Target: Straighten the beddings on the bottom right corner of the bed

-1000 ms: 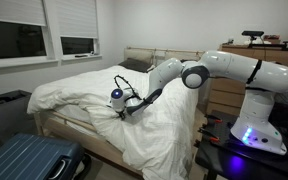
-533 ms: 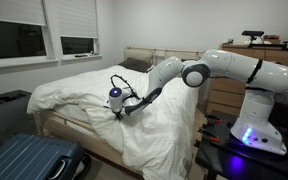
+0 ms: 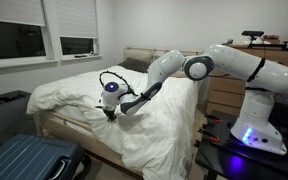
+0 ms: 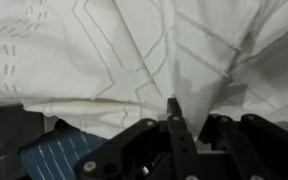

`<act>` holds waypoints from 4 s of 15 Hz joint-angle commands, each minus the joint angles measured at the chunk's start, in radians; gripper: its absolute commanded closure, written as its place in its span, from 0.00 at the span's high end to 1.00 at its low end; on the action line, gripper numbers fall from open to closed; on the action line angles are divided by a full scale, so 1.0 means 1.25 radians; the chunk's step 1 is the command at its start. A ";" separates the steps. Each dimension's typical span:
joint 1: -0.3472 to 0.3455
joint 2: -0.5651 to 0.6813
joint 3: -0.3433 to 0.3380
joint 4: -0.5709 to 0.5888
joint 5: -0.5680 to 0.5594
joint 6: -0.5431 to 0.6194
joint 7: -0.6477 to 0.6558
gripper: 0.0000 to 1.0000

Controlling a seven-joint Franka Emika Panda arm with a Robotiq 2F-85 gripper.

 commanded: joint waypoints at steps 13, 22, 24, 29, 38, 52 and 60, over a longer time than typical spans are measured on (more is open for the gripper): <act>-0.009 -0.104 0.125 -0.054 0.051 -0.021 -0.237 0.02; 0.077 -0.087 0.257 0.057 0.321 -0.106 -0.404 0.87; 0.114 -0.082 0.219 0.090 0.331 -0.120 -0.383 1.00; 0.092 -0.092 0.140 0.068 0.260 -0.087 -0.285 1.00; 0.069 -0.140 -0.027 0.037 0.221 -0.075 -0.116 1.00; -0.143 -0.379 -0.041 -0.128 0.378 -0.097 -0.061 1.00; -0.324 -0.487 0.063 -0.255 0.492 -0.109 -0.068 1.00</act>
